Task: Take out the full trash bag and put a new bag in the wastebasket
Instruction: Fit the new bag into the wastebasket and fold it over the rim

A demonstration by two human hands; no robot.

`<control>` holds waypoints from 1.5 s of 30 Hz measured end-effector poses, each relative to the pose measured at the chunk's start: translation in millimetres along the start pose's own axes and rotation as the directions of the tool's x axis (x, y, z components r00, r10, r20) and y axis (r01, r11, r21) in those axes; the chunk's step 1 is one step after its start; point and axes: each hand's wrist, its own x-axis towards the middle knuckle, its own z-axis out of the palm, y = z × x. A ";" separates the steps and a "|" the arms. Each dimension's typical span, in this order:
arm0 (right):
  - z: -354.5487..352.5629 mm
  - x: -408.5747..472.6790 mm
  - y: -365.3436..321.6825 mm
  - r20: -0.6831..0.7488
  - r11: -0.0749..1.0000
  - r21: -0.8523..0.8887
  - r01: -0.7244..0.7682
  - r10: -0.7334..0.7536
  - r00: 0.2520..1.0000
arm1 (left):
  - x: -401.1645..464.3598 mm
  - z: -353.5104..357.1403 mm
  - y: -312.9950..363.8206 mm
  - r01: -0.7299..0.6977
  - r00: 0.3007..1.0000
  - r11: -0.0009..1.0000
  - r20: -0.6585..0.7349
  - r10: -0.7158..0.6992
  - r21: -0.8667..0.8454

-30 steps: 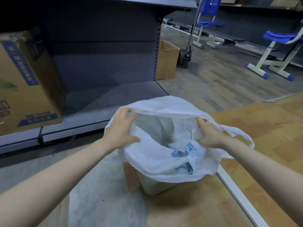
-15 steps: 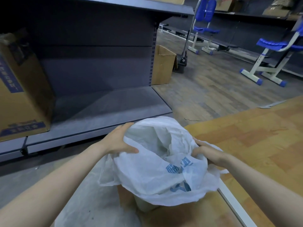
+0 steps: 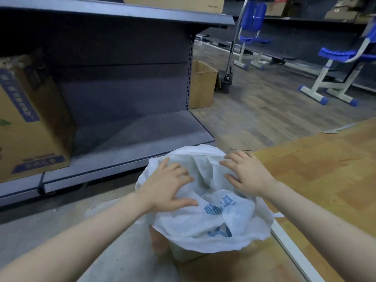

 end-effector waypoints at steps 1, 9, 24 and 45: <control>0.8 5.0 -4.8 0.105 1.000 0.010 0.006 -0.007 0.994 | -4.6 -1.3 12.1 -0.022 0.984 1.000 0.178 0.026 -0.020; 16.1 26.0 -11.9 0.393 0.966 0.132 -0.221 0.154 0.907 | -41.0 19.4 21.4 -0.305 0.937 0.952 0.169 0.305 -0.028; 32.5 40.5 7.2 0.678 0.130 0.690 -0.712 0.228 0.699 | -43.5 21.8 7.5 -0.290 0.924 0.949 0.221 0.312 -0.126; -11.7 -47.4 23.9 0.876 0.443 0.418 -0.793 0.032 0.480 | -49.8 -11.4 -13.7 -0.034 0.941 0.994 0.330 0.067 -0.105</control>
